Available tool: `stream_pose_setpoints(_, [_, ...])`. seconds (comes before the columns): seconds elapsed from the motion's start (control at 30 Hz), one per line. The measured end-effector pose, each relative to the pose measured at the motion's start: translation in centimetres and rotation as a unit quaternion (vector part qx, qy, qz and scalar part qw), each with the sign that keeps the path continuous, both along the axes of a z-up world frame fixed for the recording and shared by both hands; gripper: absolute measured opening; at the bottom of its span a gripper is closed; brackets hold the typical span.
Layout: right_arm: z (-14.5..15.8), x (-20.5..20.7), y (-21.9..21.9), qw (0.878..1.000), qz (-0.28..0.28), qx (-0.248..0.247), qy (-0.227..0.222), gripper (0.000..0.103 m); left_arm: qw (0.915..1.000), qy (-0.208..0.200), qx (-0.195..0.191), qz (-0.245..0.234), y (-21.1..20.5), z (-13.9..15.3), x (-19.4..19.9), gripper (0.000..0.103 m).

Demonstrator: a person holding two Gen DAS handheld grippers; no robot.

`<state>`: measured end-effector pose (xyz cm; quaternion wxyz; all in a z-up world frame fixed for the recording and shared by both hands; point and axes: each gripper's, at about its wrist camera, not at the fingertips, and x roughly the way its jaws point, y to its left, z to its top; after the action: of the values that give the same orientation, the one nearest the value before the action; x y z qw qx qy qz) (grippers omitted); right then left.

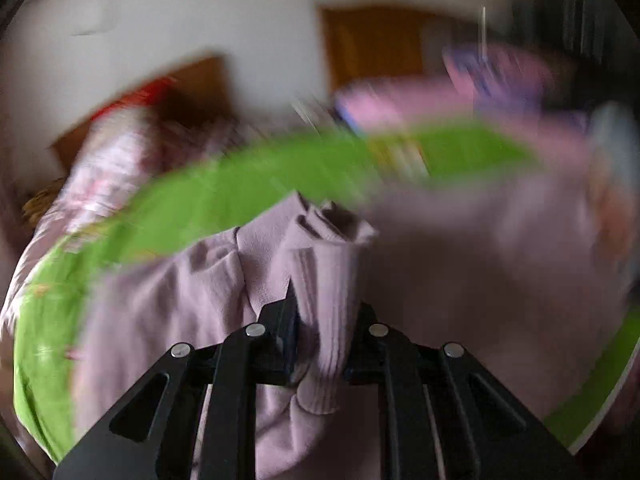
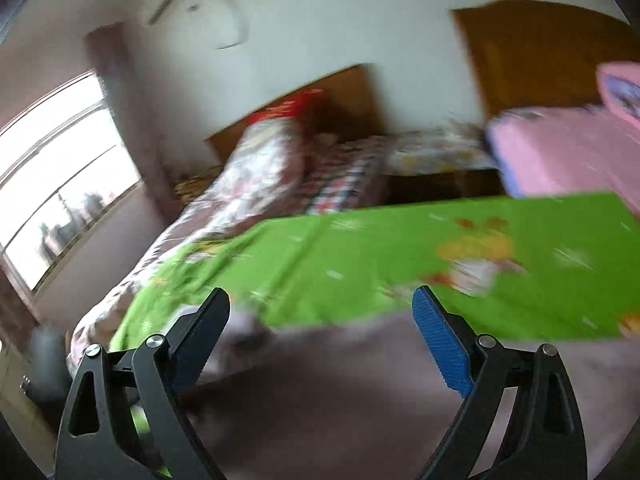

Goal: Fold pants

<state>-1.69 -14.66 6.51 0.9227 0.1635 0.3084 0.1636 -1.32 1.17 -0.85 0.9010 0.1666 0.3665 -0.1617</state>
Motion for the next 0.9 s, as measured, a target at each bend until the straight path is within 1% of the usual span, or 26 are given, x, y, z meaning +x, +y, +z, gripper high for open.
stream_pose_setpoints(0.03, [-0.8, -0.7, -1.2, 1.000, -0.009, 0.002, 0.012, 0.090, 0.9994, 0.009, 0.033, -0.004, -1.1, -2.0, 0.0, 0.026])
stream_pose_setpoints(0.07, [-1.3, -1.2, -1.9, 1.000, -0.013, 0.005, 0.021, 0.090, 0.9986, -0.007, 0.052, -0.011, -1.7, -2.2, -0.6, 0.037])
stream_pose_setpoints(0.1, [-2.3, -1.8, -2.7, 0.999, -0.014, 0.016, 0.038, 0.090, 0.9986, -0.012, 0.044, -0.026, -1.7, -1.7, -1.0, 0.062])
stream_pose_setpoints(0.13, [-3.0, -2.1, -2.9, 0.998, -0.010, 0.025, 0.049, 0.090, 0.9984, -0.008, 0.012, -0.055, -1.5, -0.8, -1.7, 0.075])
stream_pose_setpoints(0.17, [-3.5, -2.4, -3.0, 0.998, -0.006, 0.033, 0.055, 0.090, 0.9971, -0.017, -0.018, -0.072, -1.0, 0.5, -2.5, 0.090])
stream_pose_setpoints(0.2, [-4.0, -2.8, -3.0, 0.997, 0.002, 0.048, 0.063, 0.090, 0.9961, -0.029, -0.035, -0.076, -0.6, 1.4, -3.2, 0.091])
stream_pose_setpoints(0.27, [-5.1, -3.3, -2.0, 0.993, 0.036, 0.081, 0.084, 0.090, 0.9934, -0.052, -0.078, -0.066, 1.8, 4.0, -4.6, 0.092])
stream_pose_setpoints(0.3, [-5.2, -3.4, -1.4, 0.991, 0.049, 0.088, 0.089, 0.090, 0.9911, -0.060, -0.104, -0.057, 3.1, 5.2, -5.3, 0.097])
stream_pose_setpoints(0.33, [-5.3, -3.6, -0.4, 0.989, 0.064, 0.090, 0.094, 0.090, 0.9859, -0.067, -0.149, -0.033, 5.9, 6.6, -6.0, 0.100])
stream_pose_setpoints(0.4, [-5.4, -4.0, 2.2, 0.986, 0.105, 0.080, 0.098, 0.089, 0.9780, -0.069, -0.197, 0.006, 9.7, 7.6, -6.4, 0.102])
stream_pose_setpoints(0.43, [-5.2, -4.0, 3.1, 0.986, 0.118, 0.074, 0.096, 0.084, 0.9734, -0.064, -0.215, 0.044, 12.3, 7.7, -6.4, 0.102])
stream_pose_setpoints(0.47, [-5.2, -4.1, 4.2, 0.983, 0.137, 0.073, 0.096, 0.080, 0.9714, -0.060, -0.214, 0.084, 14.1, 7.4, -6.3, 0.101])
stream_pose_setpoints(0.5, [-5.1, -4.3, 5.3, 0.978, 0.166, 0.079, 0.099, 0.069, 0.9703, -0.055, -0.206, 0.115, 15.6, 6.9, -6.0, 0.100])
stream_pose_setpoints(0.53, [-5.0, -4.5, 6.1, 0.974, 0.186, 0.082, 0.100, 0.062, 0.9709, -0.045, -0.188, 0.141, 17.0, 6.0, -5.9, 0.099])
stream_pose_setpoints(0.57, [-5.0, -4.7, 7.0, 0.971, 0.201, 0.082, 0.100, 0.059, 0.9723, -0.039, -0.172, 0.153, 17.4, 5.5, -6.0, 0.092])
stream_pose_setpoints(0.6, [-5.0, -4.9, 8.1, 0.967, 0.220, 0.079, 0.102, 0.056, 0.9744, -0.035, -0.157, 0.157, 17.6, 5.1, -5.8, 0.090])
stream_pose_setpoints(0.63, [-5.1, -5.0, 9.0, 0.963, 0.235, 0.080, 0.104, 0.053, 0.9777, -0.033, -0.143, 0.151, 17.7, 4.5, -5.7, 0.090])
stream_pose_setpoints(0.67, [-5.3, -4.9, 9.6, 0.961, 0.243, 0.082, 0.107, 0.053, 0.9805, -0.033, -0.130, 0.144, 17.5, 3.9, -5.4, 0.090])
stream_pose_setpoints(0.7, [-5.9, -4.8, 10.2, 0.959, 0.244, 0.081, 0.118, 0.053, 0.9815, -0.031, -0.123, 0.143, 17.5, 3.5, -5.4, 0.090])
stream_pose_setpoints(0.77, [-7.7, -4.2, 10.7, 0.957, 0.235, 0.079, 0.151, 0.053, 0.9820, -0.005, -0.128, 0.139, 18.1, 1.7, -5.3, 0.090])
stream_pose_setpoints(0.8, [-9.2, -3.5, 10.5, 0.955, 0.222, 0.081, 0.179, 0.051, 0.9825, 0.006, -0.124, 0.139, 18.1, 0.7, -4.9, 0.092])
stream_pose_setpoints(0.83, [-10.3, -3.2, 10.3, 0.953, 0.211, 0.086, 0.199, 0.043, 0.9840, 0.016, -0.106, 0.142, 18.1, -0.6, -4.6, 0.092])
stream_pose_setpoints(0.87, [-10.8, -3.0, 9.9, 0.952, 0.202, 0.104, 0.205, 0.039, 0.9847, 0.020, -0.101, 0.141, 18.1, -1.4, -4.8, 0.093])
stream_pose_setpoints(0.9, [-11.0, -2.7, 9.4, 0.949, 0.194, 0.128, 0.213, 0.038, 0.9853, 0.017, -0.102, 0.136, 18.2, -1.7, -4.9, 0.094])
